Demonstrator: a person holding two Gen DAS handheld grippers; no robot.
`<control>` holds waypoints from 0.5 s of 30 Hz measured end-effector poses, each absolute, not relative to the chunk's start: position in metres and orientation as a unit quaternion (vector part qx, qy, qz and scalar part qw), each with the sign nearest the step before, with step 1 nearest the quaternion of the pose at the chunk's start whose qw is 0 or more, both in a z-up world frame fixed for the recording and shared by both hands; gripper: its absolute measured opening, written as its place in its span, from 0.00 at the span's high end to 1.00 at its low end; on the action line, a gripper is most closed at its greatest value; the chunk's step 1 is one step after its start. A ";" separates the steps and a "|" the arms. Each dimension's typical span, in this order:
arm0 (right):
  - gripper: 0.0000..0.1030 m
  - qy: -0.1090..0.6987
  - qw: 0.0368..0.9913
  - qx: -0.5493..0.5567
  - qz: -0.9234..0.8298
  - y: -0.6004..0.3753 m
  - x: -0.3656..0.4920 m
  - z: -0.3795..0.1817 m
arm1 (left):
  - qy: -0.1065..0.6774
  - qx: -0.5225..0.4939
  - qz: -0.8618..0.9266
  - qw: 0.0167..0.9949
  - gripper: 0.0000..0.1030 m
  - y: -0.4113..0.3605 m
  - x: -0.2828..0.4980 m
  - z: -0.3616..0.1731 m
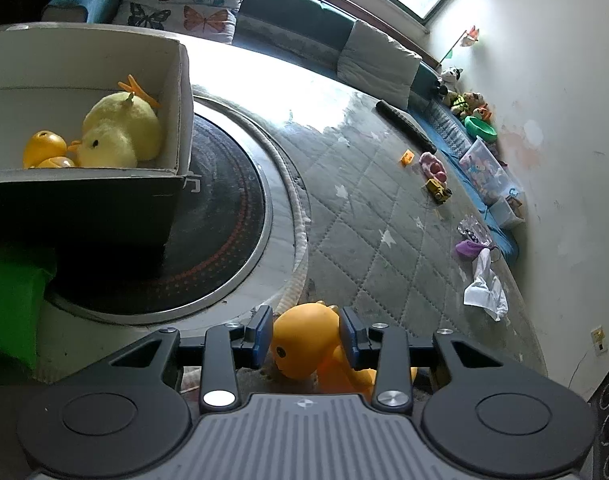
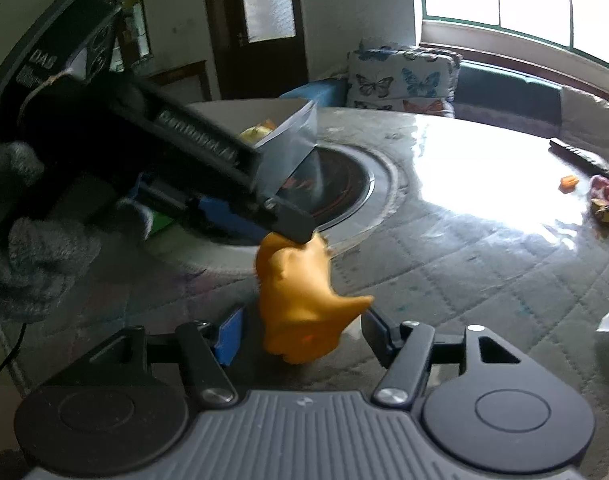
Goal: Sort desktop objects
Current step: 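Close the left gripper around the orange dinosaur toy, then lift the orange dinosaur with the left gripper and carry it toward the box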
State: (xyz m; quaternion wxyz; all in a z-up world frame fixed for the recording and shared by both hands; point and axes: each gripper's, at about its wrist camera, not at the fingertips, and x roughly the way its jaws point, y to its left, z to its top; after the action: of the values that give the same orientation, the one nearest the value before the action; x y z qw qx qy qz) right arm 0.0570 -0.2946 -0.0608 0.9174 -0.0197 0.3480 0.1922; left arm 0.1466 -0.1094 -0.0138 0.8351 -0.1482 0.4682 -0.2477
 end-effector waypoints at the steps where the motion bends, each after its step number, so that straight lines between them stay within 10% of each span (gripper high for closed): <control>1: 0.36 0.346 0.919 -0.020 0.190 -0.295 0.058 -0.059 | 0.468 -0.150 -0.248 0.835 0.63 -0.109 0.147 -0.014; 15: 0.42 0.357 0.907 -0.076 0.210 -0.272 0.071 -0.054 | 0.472 -0.173 -0.228 0.834 0.59 -0.115 0.152 -0.021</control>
State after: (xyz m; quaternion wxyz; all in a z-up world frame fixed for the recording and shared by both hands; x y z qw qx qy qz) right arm 0.0709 -0.2720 -0.0543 0.9069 -0.0765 0.3572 0.2101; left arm 0.1520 -0.1150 -0.0207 0.8335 -0.1729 0.4725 -0.2282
